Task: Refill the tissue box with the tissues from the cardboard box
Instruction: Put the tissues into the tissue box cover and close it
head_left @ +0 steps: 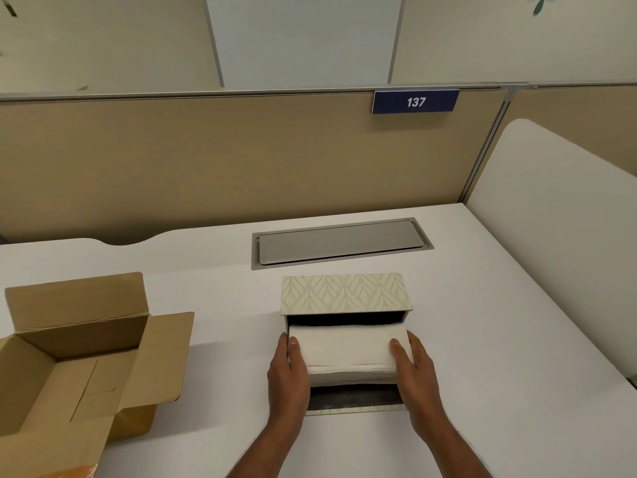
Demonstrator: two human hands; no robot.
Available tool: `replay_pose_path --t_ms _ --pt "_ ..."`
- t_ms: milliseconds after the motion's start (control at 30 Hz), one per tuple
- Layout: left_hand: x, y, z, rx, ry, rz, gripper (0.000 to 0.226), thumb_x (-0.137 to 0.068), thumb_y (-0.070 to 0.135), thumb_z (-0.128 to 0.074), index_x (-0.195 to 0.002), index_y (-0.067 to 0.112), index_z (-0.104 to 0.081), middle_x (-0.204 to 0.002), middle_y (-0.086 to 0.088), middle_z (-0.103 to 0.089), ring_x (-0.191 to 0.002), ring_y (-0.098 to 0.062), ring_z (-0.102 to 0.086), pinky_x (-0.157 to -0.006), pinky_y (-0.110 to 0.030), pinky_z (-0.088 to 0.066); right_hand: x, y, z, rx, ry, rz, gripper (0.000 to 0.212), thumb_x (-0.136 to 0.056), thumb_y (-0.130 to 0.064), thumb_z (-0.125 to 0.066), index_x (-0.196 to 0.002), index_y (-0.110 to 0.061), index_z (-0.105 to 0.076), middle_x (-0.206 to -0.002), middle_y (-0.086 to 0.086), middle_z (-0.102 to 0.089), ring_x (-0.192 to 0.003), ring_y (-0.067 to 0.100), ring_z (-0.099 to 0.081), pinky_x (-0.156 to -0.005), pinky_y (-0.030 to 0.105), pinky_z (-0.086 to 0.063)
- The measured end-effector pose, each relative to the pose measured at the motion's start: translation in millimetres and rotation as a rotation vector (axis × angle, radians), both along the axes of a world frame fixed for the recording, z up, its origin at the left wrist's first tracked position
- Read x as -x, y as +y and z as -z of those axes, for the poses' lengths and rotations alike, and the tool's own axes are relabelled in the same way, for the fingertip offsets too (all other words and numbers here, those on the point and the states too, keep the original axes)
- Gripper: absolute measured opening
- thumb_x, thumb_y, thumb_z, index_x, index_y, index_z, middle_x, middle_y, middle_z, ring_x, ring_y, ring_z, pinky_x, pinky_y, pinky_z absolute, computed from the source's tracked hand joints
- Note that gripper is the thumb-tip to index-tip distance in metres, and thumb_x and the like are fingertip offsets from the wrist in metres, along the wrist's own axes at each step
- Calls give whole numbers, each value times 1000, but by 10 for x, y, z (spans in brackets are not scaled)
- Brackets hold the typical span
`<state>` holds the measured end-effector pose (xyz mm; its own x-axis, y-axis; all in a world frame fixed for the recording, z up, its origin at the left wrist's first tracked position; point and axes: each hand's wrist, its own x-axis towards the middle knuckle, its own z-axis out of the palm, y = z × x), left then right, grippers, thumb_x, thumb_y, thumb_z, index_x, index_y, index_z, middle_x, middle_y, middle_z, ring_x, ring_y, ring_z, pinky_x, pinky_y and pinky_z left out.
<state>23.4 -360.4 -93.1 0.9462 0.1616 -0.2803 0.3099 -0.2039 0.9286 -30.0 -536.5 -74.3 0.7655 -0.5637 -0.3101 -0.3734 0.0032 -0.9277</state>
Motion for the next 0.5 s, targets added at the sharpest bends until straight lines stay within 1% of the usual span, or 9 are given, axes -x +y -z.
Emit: replay_pose_path --t_ms 100,233,367,467,500 --pt "-17 4 0 1 11 18 50 -103 38 -32 -149 18 -32 -154 -2 -39 -142 -23 -35 -118 -37 -27 -5 -1 12 9 12 -5 52 -102 -38 -46 -150 -25 -33 -152 3 -42 -133 23 -44 -109 41 -38" --pt "-18 2 -23 -1 16 24 51 -103 38 -30 -150 18 -30 -156 -2 -37 -144 -23 -33 -118 -36 -26 0 27 -8 5 1 -3 48 -102 -36 -46 -148 -26 -36 -145 1 -47 -116 14 -44 -99 33 -39" --pt "-17 24 -38 12 50 54 53 -103 40 -30 -151 19 -28 -158 -2 -33 -145 -23 -31 -119 -37 -25 12 25 -36 -4 11 -14 49 -102 -36 -47 -149 -26 -34 -140 -2 -45 -115 13 -41 -99 33 -39" --pt "-22 73 -66 45 71 87 52 -103 40 -30 -151 20 -27 -158 0 -33 -145 -22 -30 -120 -36 -24 20 -9 -68 -21 -1 -36 49 -102 -34 -49 -148 -26 -34 -129 -8 -41 -114 12 -39 -96 31 -36" --pt "-23 87 -80 58 73 94 52 -103 40 -30 -151 20 -28 -158 0 -33 -145 -21 -30 -120 -36 -23 19 -20 -78 -23 -6 -47 49 -102 -33 -49 -148 -26 -35 -128 -9 -41 -114 12 -40 -95 30 -36"
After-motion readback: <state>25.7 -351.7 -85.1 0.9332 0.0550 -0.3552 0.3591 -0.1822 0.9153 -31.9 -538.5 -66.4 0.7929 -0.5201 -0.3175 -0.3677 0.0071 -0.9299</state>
